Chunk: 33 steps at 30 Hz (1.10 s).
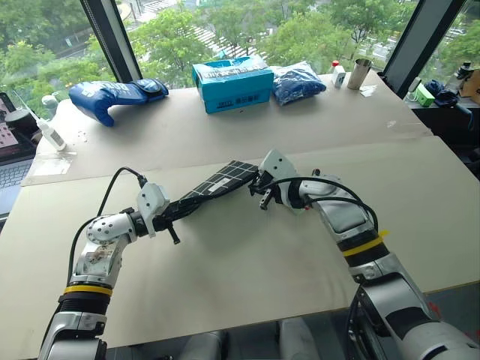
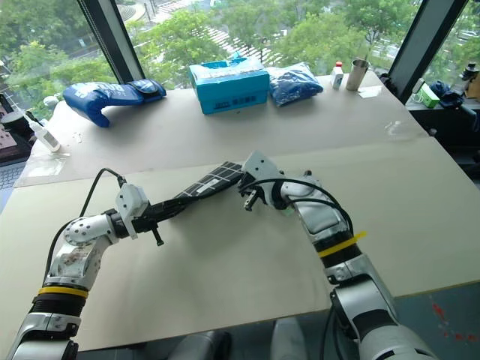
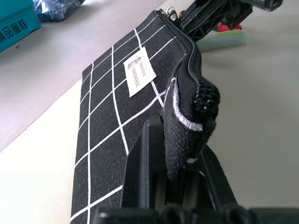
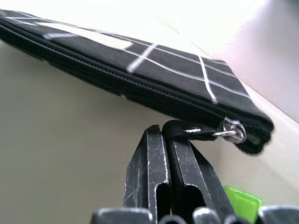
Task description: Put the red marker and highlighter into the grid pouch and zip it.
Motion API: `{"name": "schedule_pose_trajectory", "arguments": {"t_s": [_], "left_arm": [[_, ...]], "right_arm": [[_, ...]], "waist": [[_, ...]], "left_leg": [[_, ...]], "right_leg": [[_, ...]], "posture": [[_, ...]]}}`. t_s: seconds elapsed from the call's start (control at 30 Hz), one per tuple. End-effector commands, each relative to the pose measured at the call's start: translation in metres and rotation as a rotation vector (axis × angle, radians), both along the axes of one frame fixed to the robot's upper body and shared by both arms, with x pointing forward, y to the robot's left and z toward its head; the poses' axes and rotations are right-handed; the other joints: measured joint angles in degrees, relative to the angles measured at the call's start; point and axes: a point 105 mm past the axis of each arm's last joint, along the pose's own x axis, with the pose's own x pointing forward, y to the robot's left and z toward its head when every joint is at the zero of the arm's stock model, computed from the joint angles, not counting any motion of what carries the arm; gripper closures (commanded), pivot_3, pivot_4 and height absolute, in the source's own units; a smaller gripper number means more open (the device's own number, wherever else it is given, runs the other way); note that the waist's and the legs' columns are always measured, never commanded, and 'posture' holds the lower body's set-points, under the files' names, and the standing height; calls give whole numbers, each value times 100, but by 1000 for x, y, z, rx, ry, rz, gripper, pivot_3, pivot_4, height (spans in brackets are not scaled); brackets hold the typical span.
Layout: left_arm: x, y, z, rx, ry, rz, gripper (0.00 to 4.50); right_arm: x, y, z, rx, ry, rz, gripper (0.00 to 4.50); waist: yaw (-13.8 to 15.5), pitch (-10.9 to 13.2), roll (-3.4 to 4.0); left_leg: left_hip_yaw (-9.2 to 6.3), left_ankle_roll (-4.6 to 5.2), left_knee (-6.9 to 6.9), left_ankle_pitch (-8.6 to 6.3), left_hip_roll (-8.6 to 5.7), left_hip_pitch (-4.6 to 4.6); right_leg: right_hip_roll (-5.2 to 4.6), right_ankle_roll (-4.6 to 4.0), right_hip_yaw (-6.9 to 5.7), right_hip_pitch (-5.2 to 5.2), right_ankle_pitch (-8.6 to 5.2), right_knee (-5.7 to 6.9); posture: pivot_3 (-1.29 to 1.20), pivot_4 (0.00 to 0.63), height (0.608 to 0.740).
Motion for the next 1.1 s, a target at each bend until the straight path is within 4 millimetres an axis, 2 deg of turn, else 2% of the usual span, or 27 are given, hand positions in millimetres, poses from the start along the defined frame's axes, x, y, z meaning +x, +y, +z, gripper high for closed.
{"name": "schedule_pose_trajectory", "arguments": {"t_s": [0.03, 0.23, 0.4, 0.57, 0.7, 0.87, 0.93, 0.97, 1.1], "left_arm": [[5, -5, 13, -35, -42, 15, 4500], [2, -9, 11, -47, -37, 9, 4500], [1, -8, 12, -48, -34, 11, 4500], [2, -9, 11, -47, -32, 6, 4500], [2, -10, 12, -47, -32, 3, 4500], [2, -11, 11, -49, -30, 1, 4500], [2, -12, 11, -49, -27, 1, 4500], [2, -12, 11, -50, -26, 2, 4500], [3, -12, 9, -51, -23, 3, 4500]], "right_arm": [[-14, 27, 9, 17, -28, 86, 4435], [-16, 34, 4, 9, 0, 100, 4435], [-32, 43, 9, 44, 44, 203, 4435], [-60, 55, 17, 104, 134, 360, 4435], [-42, 55, 4, 46, 134, 263, 4435], [-50, 62, 11, 85, 142, 310, 4435], [-52, 59, 14, 111, 149, 322, 3836], [-53, 58, 16, 123, 154, 326, 3672], [-59, 55, 20, 157, 172, 347, 2182]], "waist": [[-10, 0, 0], [1, 0, 0], [1, 0, 0], [-9, 0, 0], [3, 0, 0], [0, 0, 0], [-1, 0, 0], [-1, 0, 0], [0, 0, 0]], "left_leg": [[1, 0, 1, 0, 0, 1], [1, 0, 2, 0, -1, 0], [0, -1, 2, 0, -1, 0], [-1, -1, 1, -1, 3, 1], [-1, -2, 3, -1, 0, 1], [-1, -2, 2, -1, 1, 1], [-1, -2, 2, -1, 0, 1], [-1, -2, 2, -1, 1, 1], [-1, -3, 2, -1, 1, 1]], "right_leg": [[0, 0, 1, 0, 0, 2], [-1, 0, 1, 0, 1, 1], [0, 1, 1, 0, 1, 1], [3, 0, 0, -2, 1, 2], [1, 0, 0, 0, 1, 1], [2, -1, 0, -2, 2, 3], [1, 0, 0, -2, 2, 2], [1, 0, 0, -2, 2, 2], [2, -1, 0, -2, 2, 2]], "posture": [[0, 150, 740], [0, 150, 740], [0, 150, 740], [0, 150, 740], [0, 150, 740], [0, 150, 740], [0, 150, 740], [0, 150, 740], [0, 150, 740]]}}
